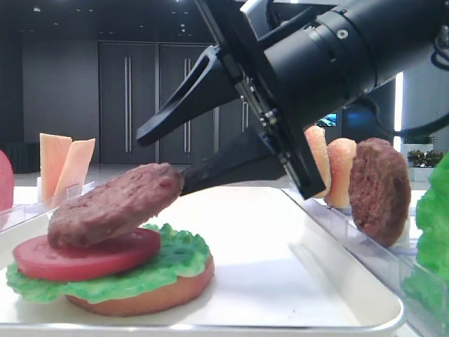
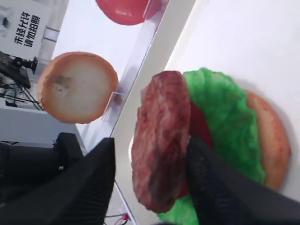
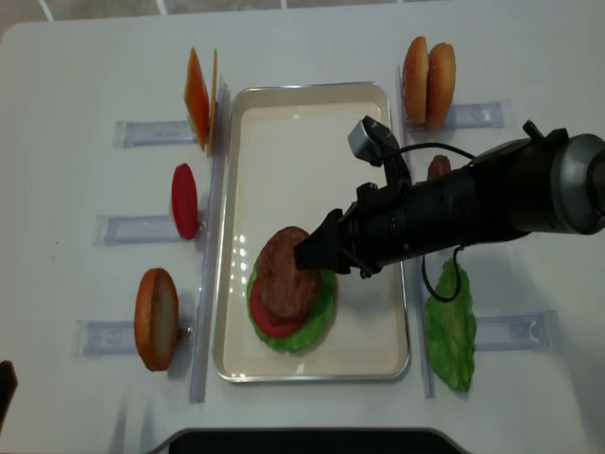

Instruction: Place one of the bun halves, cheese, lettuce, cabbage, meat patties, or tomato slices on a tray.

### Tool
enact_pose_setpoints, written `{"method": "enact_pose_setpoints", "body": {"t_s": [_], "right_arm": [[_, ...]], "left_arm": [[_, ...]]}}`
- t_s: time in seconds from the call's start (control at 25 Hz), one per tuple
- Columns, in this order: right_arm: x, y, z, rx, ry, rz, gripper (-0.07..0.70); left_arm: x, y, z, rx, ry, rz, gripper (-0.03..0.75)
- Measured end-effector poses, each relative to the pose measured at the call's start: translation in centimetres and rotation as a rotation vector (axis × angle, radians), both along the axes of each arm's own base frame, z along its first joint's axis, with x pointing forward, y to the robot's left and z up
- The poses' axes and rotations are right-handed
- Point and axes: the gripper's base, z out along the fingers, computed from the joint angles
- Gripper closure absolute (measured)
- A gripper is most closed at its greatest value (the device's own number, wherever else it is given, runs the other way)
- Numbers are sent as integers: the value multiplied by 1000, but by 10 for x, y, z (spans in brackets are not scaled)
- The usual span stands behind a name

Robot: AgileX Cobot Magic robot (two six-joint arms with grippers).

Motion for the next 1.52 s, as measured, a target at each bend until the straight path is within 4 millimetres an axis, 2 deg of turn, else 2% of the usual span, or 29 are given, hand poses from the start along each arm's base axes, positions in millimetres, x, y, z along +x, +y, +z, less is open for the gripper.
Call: {"method": "enact_pose_setpoints", "body": {"t_s": [0.36,0.52,0.68,0.84,1.0,1.2,1.36,1.44,1.52], "right_arm": [[1,-7,3,-115,-69,-9,292],[2,-15,13,-200,-154,-17,292],[-5,-24,35,-261,-235,5,292],[-14,-38,68,-314,-293,20,297],[-17,-73,96,-454,-310,-51,314],[-26,-150,114,-728,-189,-249,335],[-54,-207,142,-886,-169,-478,349],[-76,-224,158,-908,-211,-600,365],[-100,-230,169,-903,-263,-678,379]], "left_arm": [[0,0,0,0,0,0,433],[0,0,0,0,0,0,433],[0,0,0,0,0,0,433],[0,0,0,0,0,0,433],[0,0,0,0,0,0,433],[0,0,0,0,0,0,433],[0,0,0,0,0,0,433],[0,0,0,0,0,0,433],[0,0,0,0,0,0,433]]}}
